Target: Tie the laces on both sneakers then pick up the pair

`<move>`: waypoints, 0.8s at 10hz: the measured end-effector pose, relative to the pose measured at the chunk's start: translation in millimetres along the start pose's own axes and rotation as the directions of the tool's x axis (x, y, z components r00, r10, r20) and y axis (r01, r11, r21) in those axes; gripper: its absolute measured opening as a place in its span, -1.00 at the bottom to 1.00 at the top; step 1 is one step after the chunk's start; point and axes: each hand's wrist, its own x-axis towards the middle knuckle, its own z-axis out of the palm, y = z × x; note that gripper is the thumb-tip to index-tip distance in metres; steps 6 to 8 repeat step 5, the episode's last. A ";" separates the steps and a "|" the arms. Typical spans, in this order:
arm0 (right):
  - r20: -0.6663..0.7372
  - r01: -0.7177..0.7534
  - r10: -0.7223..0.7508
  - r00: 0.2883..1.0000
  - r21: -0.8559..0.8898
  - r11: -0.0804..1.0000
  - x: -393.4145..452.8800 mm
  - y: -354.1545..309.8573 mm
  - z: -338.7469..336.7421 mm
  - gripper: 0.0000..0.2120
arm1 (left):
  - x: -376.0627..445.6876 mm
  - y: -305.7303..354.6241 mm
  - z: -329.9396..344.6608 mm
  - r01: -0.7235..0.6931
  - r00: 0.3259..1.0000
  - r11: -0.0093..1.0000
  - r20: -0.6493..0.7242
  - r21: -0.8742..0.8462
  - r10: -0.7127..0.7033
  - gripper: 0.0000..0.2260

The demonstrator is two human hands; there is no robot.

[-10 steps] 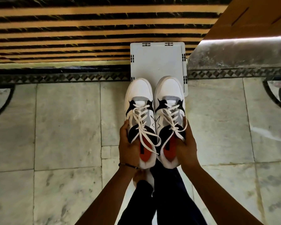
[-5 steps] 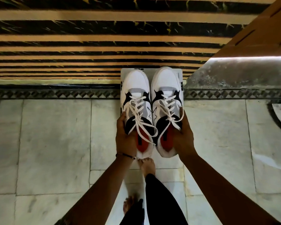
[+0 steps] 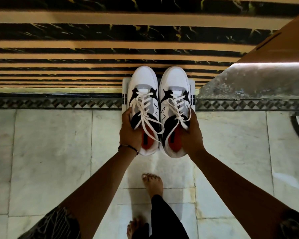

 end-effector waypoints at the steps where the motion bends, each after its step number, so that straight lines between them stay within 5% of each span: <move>1: 0.013 -0.007 0.008 1.000 -0.077 0.997 4.9 4.2 1.9 -0.42 | 1.6 2.0 0.7 0.033 0.999 0.999 -0.006 0.037 -0.033 -0.52; 3: 0.061 -0.018 0.026 0.998 -0.129 0.992 1.6 4.7 -4.1 -0.38 | -5.5 2.4 -8.2 0.014 0.996 0.996 0.088 0.086 -0.022 -0.36; 5: -0.019 0.036 -0.039 0.999 -0.151 0.988 -56.0 -18.5 -22.0 -0.29 | -76.1 27.6 -34.8 0.029 0.999 0.983 -0.027 -0.180 -0.034 -0.41; 8: -0.019 0.036 -0.039 0.999 -0.151 0.988 -56.0 -18.5 -22.0 -0.29 | -76.1 27.6 -34.8 0.029 0.999 0.983 -0.027 -0.180 -0.034 -0.41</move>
